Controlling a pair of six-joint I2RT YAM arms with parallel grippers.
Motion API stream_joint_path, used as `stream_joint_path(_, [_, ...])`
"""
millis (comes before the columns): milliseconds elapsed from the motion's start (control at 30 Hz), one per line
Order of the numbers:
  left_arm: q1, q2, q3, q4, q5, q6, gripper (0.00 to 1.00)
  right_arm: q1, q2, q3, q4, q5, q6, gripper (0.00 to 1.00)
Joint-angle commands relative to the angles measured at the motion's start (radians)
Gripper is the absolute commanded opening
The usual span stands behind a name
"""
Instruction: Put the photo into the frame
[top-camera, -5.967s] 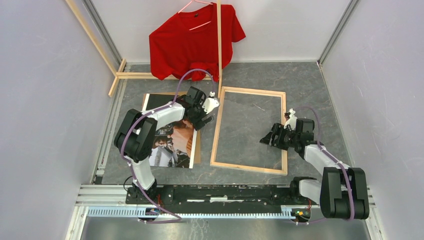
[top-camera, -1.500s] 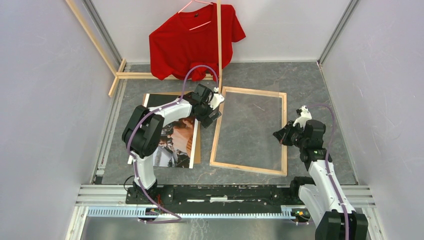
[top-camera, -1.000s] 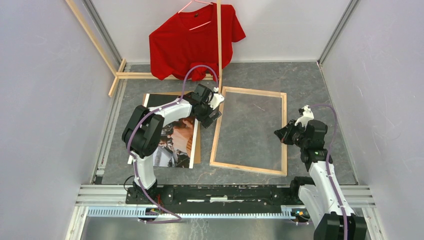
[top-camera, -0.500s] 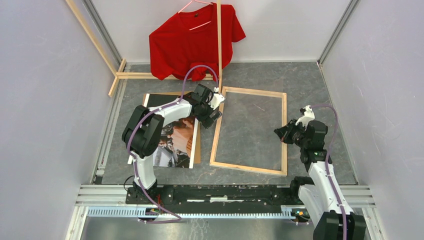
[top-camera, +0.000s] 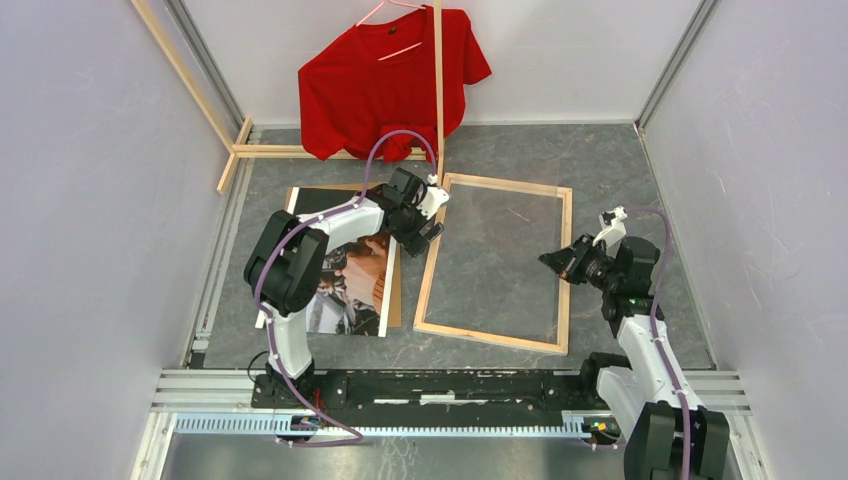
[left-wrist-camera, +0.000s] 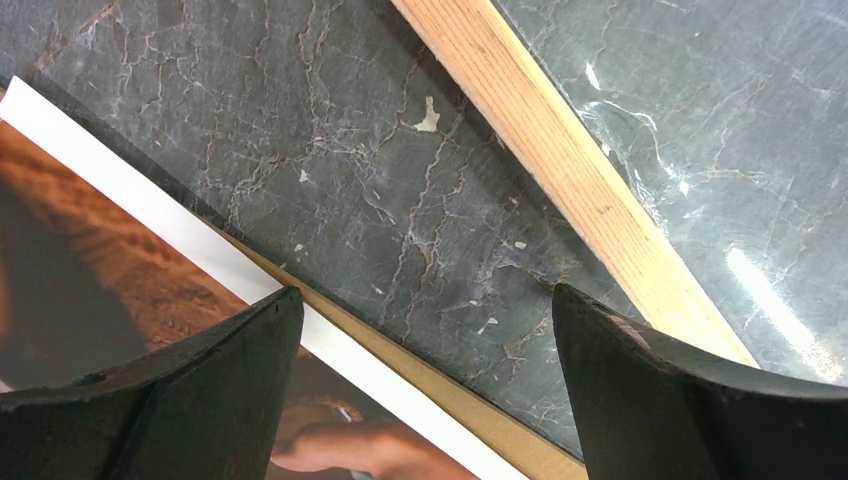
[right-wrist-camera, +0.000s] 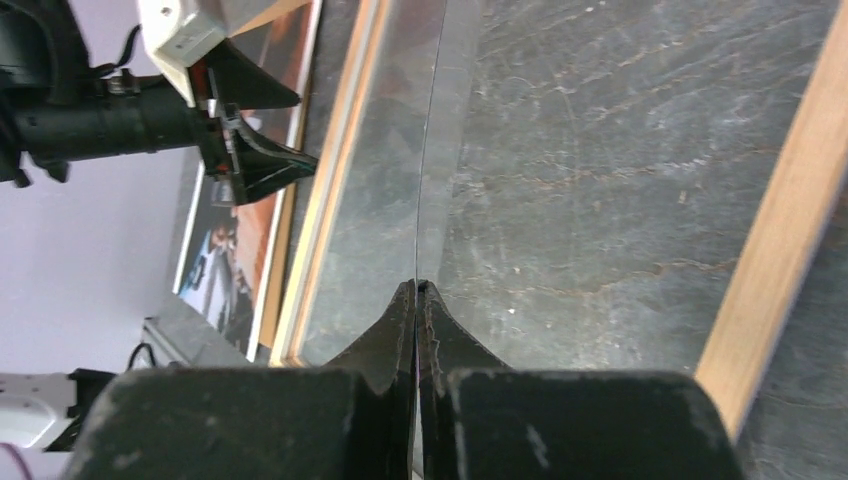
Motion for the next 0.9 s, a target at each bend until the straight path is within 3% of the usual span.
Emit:
stream_joint_path(0, [-0.001, 0.014, -0.001, 0.047, 0.023, -0.042, 1.00, -0.005, 0.001, 0.005, 0.072, -0.122, 0.082, 0.00])
stream_joint_path(233, [-0.001, 0.016, -0.006, 0.053, 0.025, -0.041, 1.00, -0.020, 0.004, 0.028, 0.054, -0.147, 0.085, 0.00])
stream_joint_path(600, [-0.002, 0.012, -0.026, 0.068, 0.030, -0.044, 1.00, -0.023, 0.017, 0.021, 0.201, -0.225, 0.245, 0.00])
stream_joint_path(867, [-0.004, 0.012, -0.029, 0.074, 0.029, -0.046, 1.00, -0.023, 0.035, 0.024, 0.209, -0.247, 0.257, 0.00])
